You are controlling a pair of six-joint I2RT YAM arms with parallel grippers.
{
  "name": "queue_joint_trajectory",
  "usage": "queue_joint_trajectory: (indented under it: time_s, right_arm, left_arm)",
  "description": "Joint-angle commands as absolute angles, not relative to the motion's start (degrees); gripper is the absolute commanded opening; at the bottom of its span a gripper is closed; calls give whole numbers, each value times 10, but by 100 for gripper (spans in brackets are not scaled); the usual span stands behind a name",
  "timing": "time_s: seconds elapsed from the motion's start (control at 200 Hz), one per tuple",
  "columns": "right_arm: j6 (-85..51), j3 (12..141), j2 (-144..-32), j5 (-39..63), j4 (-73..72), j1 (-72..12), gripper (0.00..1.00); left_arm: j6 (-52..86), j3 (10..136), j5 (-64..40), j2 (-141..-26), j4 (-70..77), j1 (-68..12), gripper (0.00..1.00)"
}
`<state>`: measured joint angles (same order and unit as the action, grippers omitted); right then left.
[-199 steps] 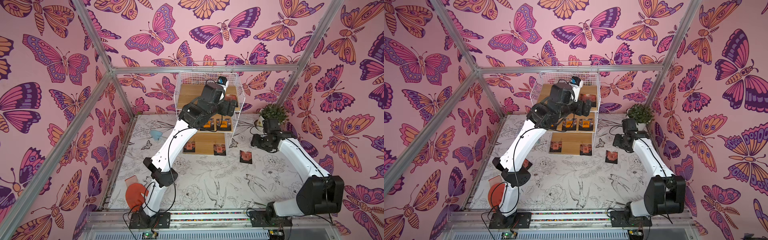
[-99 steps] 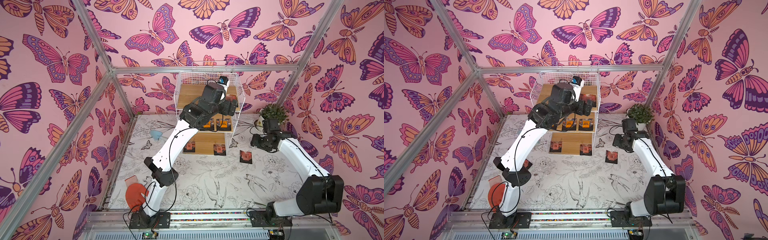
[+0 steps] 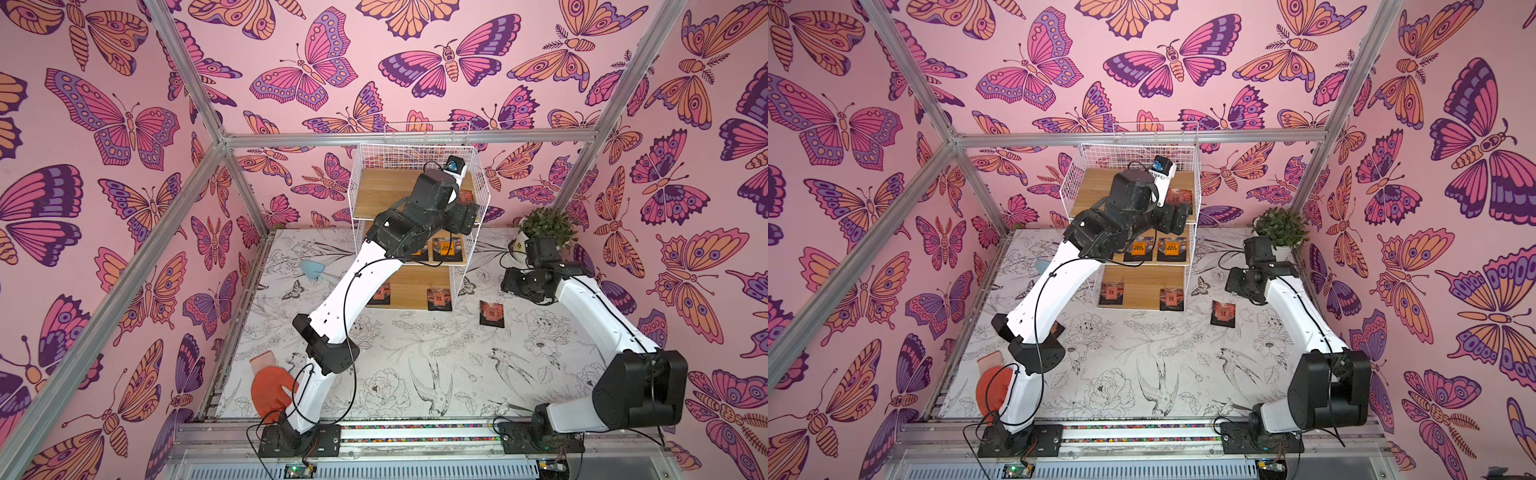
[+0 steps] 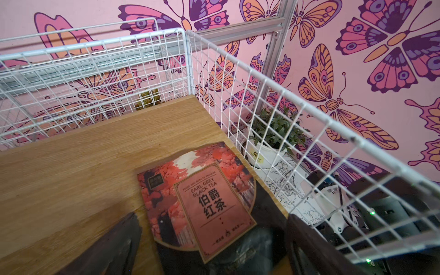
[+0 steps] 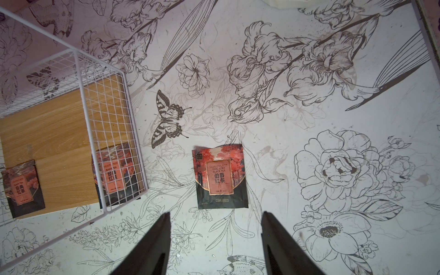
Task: Remove the tea bags from the shelf
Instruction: Pick up the tea bag from the shelf.
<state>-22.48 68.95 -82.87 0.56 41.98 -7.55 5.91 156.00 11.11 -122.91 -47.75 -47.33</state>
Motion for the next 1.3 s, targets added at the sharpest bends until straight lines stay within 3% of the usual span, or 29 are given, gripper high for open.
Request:
queue_joint_trajectory:
  time_s: [0.0,0.611,0.781,1.057,1.297]
  right_arm:
    - [-220,697,-830,10,420,-72,64]
    - [-220,686,-825,14,411,-72,64]
    - [-220,686,-824,15,411,-73,64]
    - [-221,692,-817,12,413,-72,64]
    - [-223,693,-816,14,409,-73,64]
  left_arm:
    - [43,1546,129,-1246,-521,-485,95]
    - [54,1538,145,-1254,-583,-482,63]
    - [61,1544,135,-1252,-584,-477,49]
    - [81,1544,105,-1250,-592,-475,17]
    - [88,1545,98,-1226,-579,-474,1]
